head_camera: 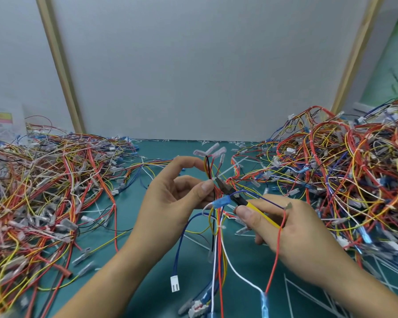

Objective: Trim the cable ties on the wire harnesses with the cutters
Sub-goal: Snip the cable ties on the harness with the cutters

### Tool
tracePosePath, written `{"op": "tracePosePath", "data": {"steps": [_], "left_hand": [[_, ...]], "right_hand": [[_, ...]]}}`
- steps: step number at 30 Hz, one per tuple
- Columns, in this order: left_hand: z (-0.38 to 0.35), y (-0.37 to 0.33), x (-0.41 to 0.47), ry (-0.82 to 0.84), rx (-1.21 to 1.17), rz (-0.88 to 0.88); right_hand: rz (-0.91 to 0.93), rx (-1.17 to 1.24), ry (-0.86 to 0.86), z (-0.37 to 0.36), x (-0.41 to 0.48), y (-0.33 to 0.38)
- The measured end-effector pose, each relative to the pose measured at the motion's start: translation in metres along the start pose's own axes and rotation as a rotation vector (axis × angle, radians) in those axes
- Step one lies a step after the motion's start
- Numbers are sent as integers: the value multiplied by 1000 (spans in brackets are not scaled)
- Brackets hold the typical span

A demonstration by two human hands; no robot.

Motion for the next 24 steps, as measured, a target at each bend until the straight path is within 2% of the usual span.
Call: {"op": "tracePosePath", "data": {"steps": [17, 21, 24], "left_hand": [[-2, 3, 0, 26, 19, 3], [-1, 1, 0, 11, 11, -1], [-1, 0, 0, 17, 23, -12]], "right_hand": [[48, 7, 10, 3, -1, -1], [-54, 152, 16, 1, 1, -8], [-119, 337, -51, 5, 5, -12]]}}
Point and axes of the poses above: each hand's wrist, its own x-axis towards the middle knuckle, its own z-axis out of the back of the hand, y = z × x, the point moved 8 cm from there along x, towards the middle knuckle, and after that the axes turned 5 degrees about x, right-handed, at the moved point
